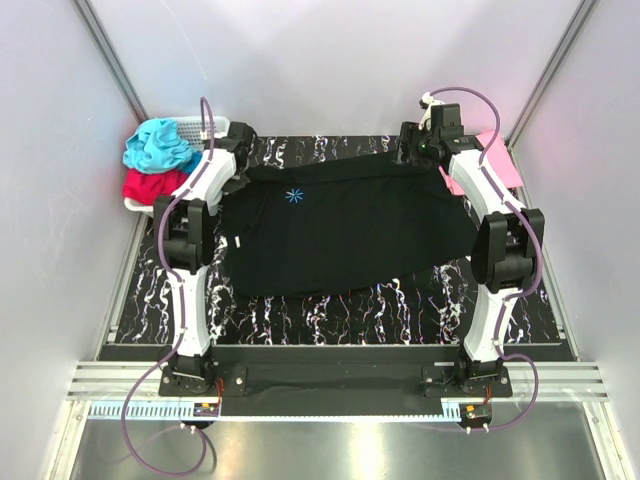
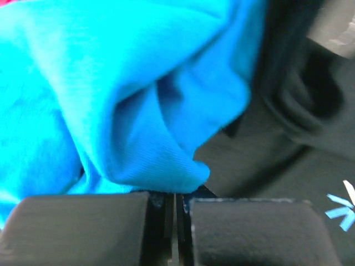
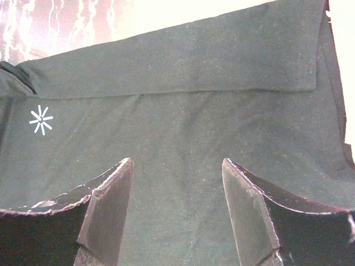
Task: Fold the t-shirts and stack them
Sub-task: Flatten the tshirt out
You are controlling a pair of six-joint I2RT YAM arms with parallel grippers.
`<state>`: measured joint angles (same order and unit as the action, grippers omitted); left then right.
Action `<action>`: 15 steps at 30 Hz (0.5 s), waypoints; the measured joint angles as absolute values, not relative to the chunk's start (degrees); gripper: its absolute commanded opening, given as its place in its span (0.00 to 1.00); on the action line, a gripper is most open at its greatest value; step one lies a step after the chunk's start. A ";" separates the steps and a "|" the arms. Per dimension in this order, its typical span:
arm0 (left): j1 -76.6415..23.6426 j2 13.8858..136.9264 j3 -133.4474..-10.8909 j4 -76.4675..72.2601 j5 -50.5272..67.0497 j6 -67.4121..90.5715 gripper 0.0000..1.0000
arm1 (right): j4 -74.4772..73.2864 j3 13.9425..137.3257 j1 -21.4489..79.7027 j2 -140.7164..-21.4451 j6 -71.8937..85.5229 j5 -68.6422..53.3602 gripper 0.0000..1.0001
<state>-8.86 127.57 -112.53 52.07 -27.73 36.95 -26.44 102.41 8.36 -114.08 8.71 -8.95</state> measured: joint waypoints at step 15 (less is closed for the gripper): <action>-5.08 120.79 -101.62 49.76 -27.99 35.83 0.39 | -26.63 102.41 8.38 -114.08 8.58 -8.67 0.73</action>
<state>-5.08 120.79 -101.62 49.76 -27.99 35.83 -26.63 102.41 8.38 -114.08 8.58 -8.67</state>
